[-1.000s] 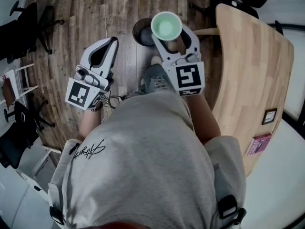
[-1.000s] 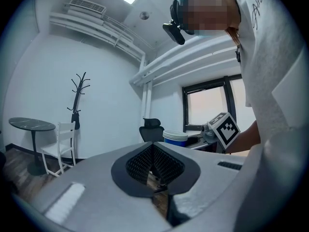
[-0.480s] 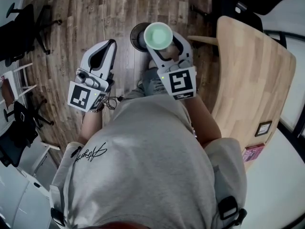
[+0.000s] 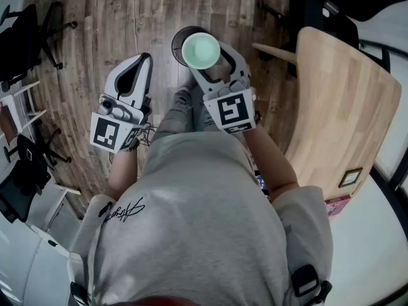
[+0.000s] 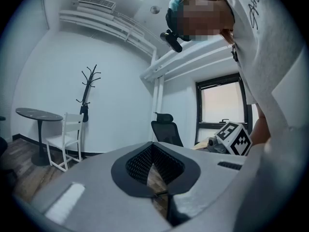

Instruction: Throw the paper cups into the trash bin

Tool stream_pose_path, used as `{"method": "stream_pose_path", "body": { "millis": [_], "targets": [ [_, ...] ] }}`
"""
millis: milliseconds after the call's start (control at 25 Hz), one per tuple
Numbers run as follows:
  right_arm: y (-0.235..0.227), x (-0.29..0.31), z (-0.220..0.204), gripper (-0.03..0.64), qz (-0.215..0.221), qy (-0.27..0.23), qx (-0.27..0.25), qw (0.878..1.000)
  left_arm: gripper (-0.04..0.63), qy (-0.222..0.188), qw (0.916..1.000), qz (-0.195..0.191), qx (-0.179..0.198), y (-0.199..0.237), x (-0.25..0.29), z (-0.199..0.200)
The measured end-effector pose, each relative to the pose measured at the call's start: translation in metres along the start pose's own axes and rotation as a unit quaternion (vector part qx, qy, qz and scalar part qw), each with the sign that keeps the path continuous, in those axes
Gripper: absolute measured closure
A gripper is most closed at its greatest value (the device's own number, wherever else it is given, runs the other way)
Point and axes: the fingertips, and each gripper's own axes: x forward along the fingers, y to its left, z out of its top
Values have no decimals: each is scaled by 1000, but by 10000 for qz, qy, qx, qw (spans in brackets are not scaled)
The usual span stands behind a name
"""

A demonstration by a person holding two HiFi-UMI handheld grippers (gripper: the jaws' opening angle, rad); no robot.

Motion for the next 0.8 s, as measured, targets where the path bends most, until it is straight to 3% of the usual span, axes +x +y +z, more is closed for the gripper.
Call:
{"method": "stream_pose_path", "body": {
  "millis": [280,800],
  "targets": [
    [9,22,-40,347,-16,407,352,9986,592,50,9997,-114,-204,17,4,-32],
    [20,74,-117,347,-95,636,314,9974,592,427,9980,-47,-455,48,1,-121]
  ]
}}
